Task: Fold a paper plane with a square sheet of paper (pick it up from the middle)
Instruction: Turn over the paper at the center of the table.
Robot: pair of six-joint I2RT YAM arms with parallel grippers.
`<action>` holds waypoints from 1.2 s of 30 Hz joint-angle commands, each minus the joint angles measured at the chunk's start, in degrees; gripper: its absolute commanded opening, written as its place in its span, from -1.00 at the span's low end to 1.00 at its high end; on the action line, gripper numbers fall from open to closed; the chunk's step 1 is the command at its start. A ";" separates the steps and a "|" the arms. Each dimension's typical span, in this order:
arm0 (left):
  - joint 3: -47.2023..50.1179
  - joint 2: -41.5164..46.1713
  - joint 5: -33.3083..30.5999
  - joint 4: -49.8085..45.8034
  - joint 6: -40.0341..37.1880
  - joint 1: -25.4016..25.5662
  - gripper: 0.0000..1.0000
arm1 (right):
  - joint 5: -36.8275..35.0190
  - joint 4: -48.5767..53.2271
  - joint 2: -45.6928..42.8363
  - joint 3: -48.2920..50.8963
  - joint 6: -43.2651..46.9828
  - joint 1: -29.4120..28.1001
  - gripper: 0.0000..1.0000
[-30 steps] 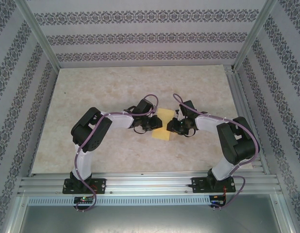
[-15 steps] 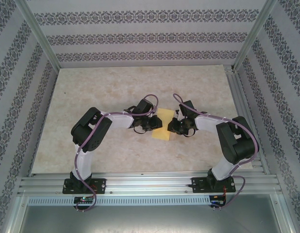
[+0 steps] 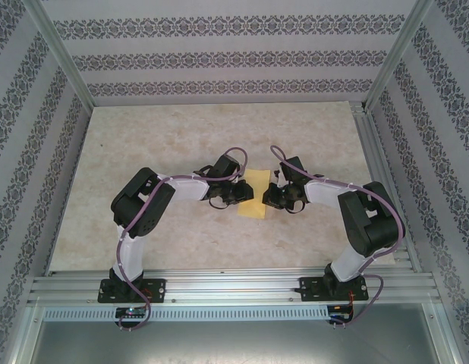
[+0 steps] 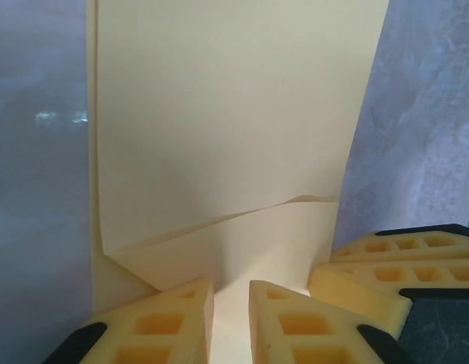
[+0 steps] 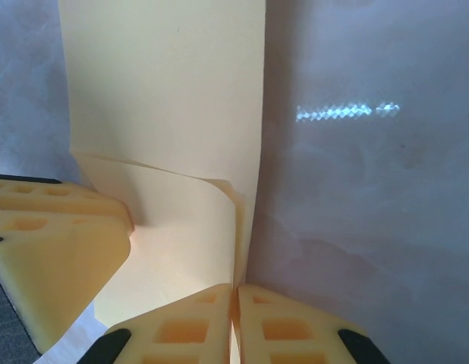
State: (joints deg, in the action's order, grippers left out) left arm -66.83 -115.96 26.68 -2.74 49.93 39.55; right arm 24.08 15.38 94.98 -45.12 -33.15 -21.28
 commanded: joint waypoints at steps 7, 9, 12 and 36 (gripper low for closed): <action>-1.90 4.72 -0.99 -2.38 -0.21 0.62 -0.49 | -2.42 2.97 -4.37 -1.01 2.41 -0.61 -0.80; -1.88 7.07 -2.01 -3.20 -0.60 0.60 -0.46 | -3.45 4.56 -5.01 -1.56 3.27 -0.61 -0.81; -1.30 11.81 -5.63 -5.89 -1.22 0.16 -0.36 | -6.61 8.57 -6.82 -2.96 5.05 -0.91 -0.83; 19.75 48.87 -13.72 -18.95 0.03 -27.84 -0.11 | -57.04 50.73 13.30 -37.94 15.09 -30.49 -0.70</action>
State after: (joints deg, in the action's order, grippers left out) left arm -48.36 -69.84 11.88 -19.44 49.98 14.22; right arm -28.49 61.98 103.92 -79.13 -16.80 -47.51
